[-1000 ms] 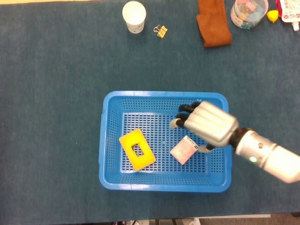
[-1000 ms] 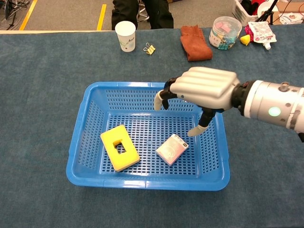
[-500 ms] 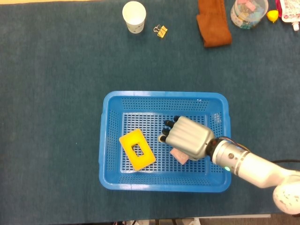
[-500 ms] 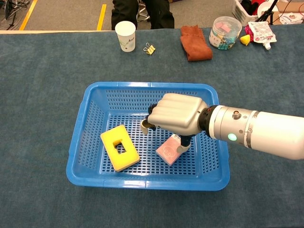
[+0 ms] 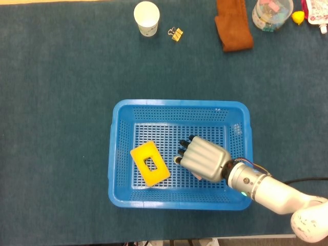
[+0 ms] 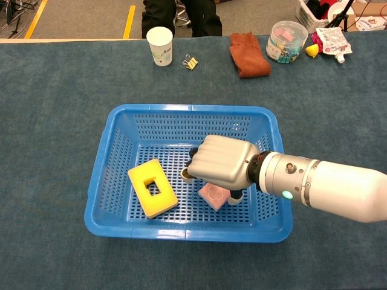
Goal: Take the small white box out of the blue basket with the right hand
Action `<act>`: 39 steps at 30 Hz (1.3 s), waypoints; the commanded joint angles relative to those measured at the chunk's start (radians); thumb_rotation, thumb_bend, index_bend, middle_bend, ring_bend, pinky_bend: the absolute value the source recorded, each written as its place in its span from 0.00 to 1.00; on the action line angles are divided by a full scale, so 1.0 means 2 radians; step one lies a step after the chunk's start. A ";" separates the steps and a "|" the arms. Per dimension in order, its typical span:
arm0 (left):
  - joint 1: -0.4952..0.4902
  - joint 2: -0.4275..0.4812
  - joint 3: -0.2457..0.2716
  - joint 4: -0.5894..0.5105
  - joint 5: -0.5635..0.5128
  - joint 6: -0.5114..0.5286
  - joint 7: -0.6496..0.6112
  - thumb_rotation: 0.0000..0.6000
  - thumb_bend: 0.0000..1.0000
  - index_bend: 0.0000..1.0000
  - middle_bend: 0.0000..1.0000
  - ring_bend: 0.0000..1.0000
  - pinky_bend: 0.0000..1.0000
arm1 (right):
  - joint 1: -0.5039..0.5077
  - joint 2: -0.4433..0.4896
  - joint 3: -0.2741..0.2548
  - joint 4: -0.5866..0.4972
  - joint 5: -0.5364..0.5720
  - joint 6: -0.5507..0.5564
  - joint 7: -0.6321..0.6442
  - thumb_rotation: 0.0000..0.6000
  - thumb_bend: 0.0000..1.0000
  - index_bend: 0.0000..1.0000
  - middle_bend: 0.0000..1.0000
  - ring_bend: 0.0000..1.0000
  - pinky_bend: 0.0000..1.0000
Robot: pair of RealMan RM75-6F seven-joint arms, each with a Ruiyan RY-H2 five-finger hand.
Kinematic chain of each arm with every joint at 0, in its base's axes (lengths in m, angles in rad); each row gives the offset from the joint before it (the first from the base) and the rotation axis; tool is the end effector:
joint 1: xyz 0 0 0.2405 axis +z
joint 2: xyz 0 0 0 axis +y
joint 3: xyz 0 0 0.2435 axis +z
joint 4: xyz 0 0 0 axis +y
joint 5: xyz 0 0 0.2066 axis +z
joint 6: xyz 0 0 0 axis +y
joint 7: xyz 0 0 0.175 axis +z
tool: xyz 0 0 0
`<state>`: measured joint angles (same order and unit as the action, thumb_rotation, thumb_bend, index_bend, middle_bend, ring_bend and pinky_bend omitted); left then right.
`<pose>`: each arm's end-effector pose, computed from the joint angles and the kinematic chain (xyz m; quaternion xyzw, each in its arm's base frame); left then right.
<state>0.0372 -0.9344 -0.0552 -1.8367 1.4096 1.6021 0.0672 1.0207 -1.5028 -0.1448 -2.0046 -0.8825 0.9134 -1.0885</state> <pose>-0.2956 0.1726 0.2158 -0.5275 -0.3953 -0.3599 0.6603 -0.0611 -0.2133 -0.0793 0.9479 -0.1296 0.1826 0.2267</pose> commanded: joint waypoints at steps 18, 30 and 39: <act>0.006 0.009 0.002 0.006 0.000 -0.004 -0.025 1.00 0.23 0.33 0.32 0.23 0.24 | 0.003 -0.039 -0.031 0.025 0.011 0.053 -0.055 1.00 0.00 0.31 0.36 0.22 0.36; 0.011 0.009 0.003 0.011 -0.002 -0.002 -0.034 1.00 0.23 0.33 0.32 0.23 0.24 | 0.008 -0.056 -0.034 0.040 0.027 0.060 -0.072 1.00 0.05 0.38 0.36 0.22 0.36; 0.011 0.008 0.003 0.012 0.000 -0.004 -0.037 1.00 0.23 0.33 0.32 0.23 0.24 | 0.005 -0.062 -0.036 0.048 0.021 0.065 -0.065 1.00 0.19 0.47 0.37 0.22 0.37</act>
<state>0.0596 -0.9186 -0.0489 -1.8118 1.4092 1.5933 -0.0077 1.0309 -1.6257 -0.2162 -1.9085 -0.8395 1.0436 -1.2195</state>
